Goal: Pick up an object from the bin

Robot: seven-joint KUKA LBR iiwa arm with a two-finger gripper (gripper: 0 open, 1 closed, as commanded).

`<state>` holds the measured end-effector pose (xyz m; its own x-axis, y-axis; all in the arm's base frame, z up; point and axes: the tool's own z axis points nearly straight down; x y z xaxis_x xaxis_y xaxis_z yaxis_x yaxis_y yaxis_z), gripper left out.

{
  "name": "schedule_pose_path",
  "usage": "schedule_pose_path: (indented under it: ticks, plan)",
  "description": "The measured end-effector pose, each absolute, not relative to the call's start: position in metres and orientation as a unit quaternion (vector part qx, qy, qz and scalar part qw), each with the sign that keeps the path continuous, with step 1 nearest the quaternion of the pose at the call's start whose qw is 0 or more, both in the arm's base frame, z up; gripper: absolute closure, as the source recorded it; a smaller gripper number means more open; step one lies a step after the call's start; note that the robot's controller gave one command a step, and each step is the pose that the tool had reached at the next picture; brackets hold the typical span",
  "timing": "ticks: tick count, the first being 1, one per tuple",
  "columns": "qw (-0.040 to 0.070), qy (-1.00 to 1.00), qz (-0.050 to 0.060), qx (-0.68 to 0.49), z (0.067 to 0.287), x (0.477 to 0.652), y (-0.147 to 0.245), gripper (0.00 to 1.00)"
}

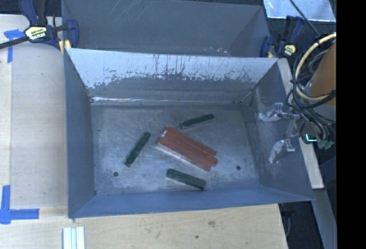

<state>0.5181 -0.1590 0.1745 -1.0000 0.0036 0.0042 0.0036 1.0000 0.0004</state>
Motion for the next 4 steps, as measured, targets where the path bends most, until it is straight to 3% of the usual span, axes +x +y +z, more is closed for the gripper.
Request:
schedule_pose_path:
  ticks: [1, 2, 3, 4]
  plan:
    - [-0.002, -1.0, 0.001, 0.0, 0.178, 0.52, -0.158, 0.0]
    - [-0.005, -1.0, 0.002, -0.002, 0.124, 0.52, -0.135, 0.0]
    - [0.002, -0.999, 0.0, 0.033, 0.105, 0.517, -0.101, 0.0]
    - [-0.002, -1.0, 0.001, -0.013, 0.092, 0.539, -0.069, 1.0]
